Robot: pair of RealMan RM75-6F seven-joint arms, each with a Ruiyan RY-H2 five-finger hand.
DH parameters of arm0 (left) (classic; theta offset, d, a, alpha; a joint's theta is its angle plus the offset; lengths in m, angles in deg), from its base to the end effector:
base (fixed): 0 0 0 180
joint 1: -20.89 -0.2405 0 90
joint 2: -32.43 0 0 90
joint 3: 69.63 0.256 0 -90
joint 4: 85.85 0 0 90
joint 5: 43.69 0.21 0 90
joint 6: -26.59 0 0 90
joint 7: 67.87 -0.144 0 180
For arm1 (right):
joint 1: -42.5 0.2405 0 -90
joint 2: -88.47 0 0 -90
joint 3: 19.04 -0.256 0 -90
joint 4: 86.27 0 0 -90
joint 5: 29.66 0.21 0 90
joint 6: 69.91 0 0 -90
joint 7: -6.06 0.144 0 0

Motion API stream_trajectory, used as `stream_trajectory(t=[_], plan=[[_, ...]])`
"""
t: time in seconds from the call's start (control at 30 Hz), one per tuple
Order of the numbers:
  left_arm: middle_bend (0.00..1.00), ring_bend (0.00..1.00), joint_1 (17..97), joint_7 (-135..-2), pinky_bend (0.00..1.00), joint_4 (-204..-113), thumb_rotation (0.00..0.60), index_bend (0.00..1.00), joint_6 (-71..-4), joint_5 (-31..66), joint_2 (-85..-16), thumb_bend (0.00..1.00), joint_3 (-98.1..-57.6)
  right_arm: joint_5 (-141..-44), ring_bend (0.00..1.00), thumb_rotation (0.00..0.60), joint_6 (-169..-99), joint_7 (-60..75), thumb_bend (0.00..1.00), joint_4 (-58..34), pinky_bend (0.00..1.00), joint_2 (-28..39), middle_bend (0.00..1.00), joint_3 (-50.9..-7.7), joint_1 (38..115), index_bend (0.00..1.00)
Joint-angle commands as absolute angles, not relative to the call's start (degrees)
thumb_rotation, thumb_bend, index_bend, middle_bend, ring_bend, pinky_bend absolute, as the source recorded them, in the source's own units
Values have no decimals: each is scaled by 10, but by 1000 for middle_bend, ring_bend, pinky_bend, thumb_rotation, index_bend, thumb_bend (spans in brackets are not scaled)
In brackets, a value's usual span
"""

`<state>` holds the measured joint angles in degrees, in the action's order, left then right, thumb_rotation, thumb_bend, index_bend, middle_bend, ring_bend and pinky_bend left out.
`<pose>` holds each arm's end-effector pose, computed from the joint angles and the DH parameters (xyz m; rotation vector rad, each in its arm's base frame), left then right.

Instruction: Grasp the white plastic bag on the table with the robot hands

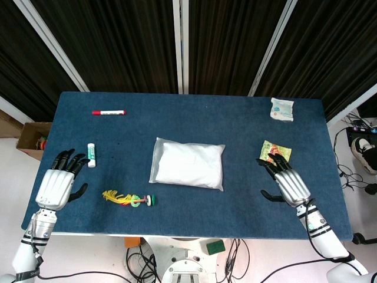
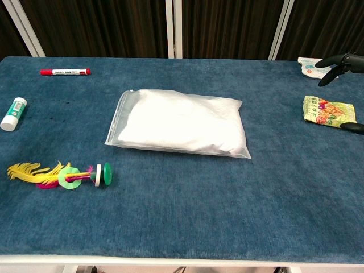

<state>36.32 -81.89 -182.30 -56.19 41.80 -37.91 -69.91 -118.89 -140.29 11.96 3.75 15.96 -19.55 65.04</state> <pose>-0.2548 0.2192 0.1078 -1.5745 -0.7898 -0.9394 -0.2455 -0.2512 0.0727 1.7546 -1.0467 1.0808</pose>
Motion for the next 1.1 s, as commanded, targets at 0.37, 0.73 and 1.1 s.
stream_trajectory(t=[0.37,0.73,1.1], plan=[[168,69,487,-599,103,-1685,600,331,-362,357,-492,283,-775,-1126,28,600,-1280,75,288,-3,53,98,239,-221,712,138],[168,60,567,-550,102,-1535,600,371,-259,334,-598,292,-793,-1039,17,600,-1183,27,420,-100,52,-11,235,-263,780,96],[167,54,593,-476,98,-1469,600,396,-219,334,-648,298,-789,-1014,12,600,-1160,5,430,-157,48,-76,224,-280,818,89]])
